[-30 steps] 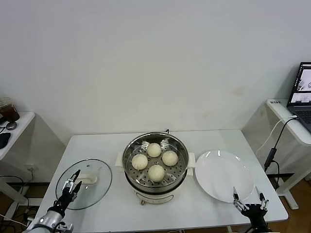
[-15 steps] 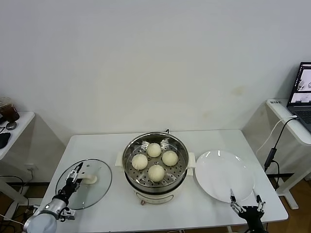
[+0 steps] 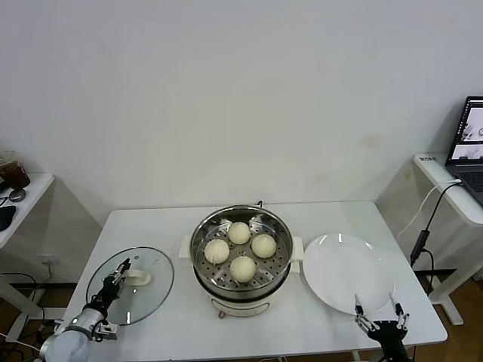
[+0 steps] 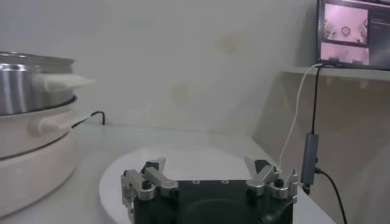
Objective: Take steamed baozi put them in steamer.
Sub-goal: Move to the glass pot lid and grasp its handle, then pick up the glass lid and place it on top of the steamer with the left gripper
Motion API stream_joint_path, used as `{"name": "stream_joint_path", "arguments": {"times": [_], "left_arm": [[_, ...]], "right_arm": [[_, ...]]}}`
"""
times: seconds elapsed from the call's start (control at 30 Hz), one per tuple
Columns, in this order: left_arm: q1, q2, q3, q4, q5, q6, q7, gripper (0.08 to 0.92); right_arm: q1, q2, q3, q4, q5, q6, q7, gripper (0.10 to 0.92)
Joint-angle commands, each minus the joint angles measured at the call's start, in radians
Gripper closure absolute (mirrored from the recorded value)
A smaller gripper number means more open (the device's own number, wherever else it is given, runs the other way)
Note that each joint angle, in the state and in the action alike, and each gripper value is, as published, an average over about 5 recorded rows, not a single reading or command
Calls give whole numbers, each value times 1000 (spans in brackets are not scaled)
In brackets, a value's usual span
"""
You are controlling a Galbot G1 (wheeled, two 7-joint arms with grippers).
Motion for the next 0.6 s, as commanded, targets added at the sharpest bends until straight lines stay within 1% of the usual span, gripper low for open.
{"name": "stream_joint_path", "arguments": {"times": [0.03, 0.13, 0.27, 0.37, 0.47, 0.6], "left_arm": [[16, 12, 8, -21, -49, 23, -37, 758], [65, 25, 7, -103, -75, 50, -48, 809], [172, 69, 1, -264, -148, 133, -51, 818], [268, 117, -18, -412, -226, 234, -34, 822], [347, 167, -45, -560, -317, 356, 19, 822], [395, 206, -83, -741, -473, 529, 170, 822]], "right_arm": [[-6, -2, -10, 6, -46, 0, -4, 203], [-13, -4, -16, 12, -48, 2, -5, 203], [-17, -8, -26, 17, -51, 8, -8, 203], [-18, -9, -35, 22, -52, 11, -10, 203], [-18, -11, -43, 24, -57, 15, -13, 203], [-18, -15, -54, 27, -67, 25, -21, 203]]}}
